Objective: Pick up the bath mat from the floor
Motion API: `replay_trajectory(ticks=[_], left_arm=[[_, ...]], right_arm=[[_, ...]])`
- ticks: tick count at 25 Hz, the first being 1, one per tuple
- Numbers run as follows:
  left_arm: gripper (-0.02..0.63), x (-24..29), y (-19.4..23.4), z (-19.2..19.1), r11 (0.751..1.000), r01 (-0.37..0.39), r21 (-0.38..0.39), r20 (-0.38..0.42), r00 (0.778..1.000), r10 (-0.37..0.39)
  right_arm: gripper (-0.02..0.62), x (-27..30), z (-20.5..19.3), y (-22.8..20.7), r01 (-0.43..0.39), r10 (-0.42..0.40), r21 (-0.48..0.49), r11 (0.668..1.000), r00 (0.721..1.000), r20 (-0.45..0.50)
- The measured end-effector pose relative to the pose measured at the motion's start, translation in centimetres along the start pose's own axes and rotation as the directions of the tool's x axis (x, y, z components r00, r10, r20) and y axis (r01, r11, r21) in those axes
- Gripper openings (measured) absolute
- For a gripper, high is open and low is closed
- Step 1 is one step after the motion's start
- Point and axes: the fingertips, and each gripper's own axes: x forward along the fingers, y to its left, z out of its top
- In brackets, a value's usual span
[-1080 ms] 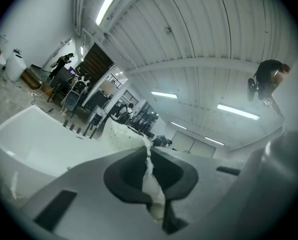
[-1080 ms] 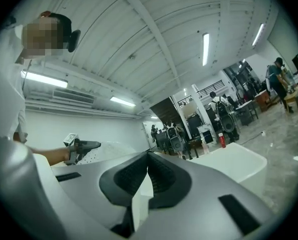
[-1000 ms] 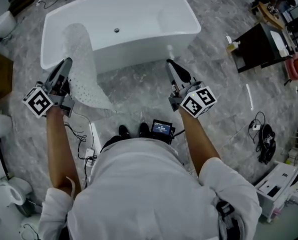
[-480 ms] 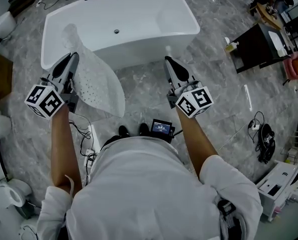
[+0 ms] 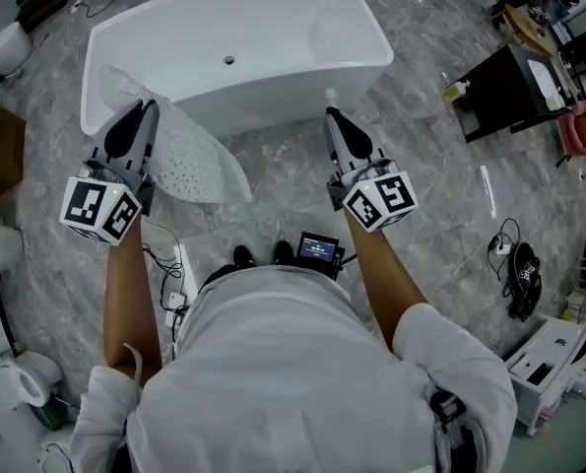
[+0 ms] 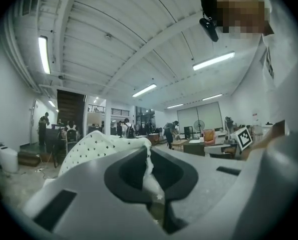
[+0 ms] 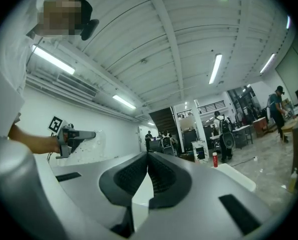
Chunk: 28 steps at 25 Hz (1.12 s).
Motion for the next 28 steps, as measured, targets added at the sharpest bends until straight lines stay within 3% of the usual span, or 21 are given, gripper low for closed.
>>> replay_trajectory(ticks=[6,10,28], left_arm=[[0.023,-0.9,0.5,0.0,0.999,-0.038,0.026,0.006,0.999,0.038],[0.023,-1.1,0.5,0.0,0.999,-0.044,-0.002,0.028,0.999,0.044],[0.023,-1.0,-0.7,0.2,1.000,0.010,-0.013,0.030,0.999,-0.010]], right_arm=[[0.029,-0.1,0.3,-0.1,0.027,-0.027,-0.024,0.999,1.000,0.014],[0.029,0.0,0.4,0.1,0.022,-0.022,-0.030,0.999,1.000,0.021],[0.029,0.5,-0.2,0.3,0.019,-0.018,-0.046,0.999,1.000,0.014]])
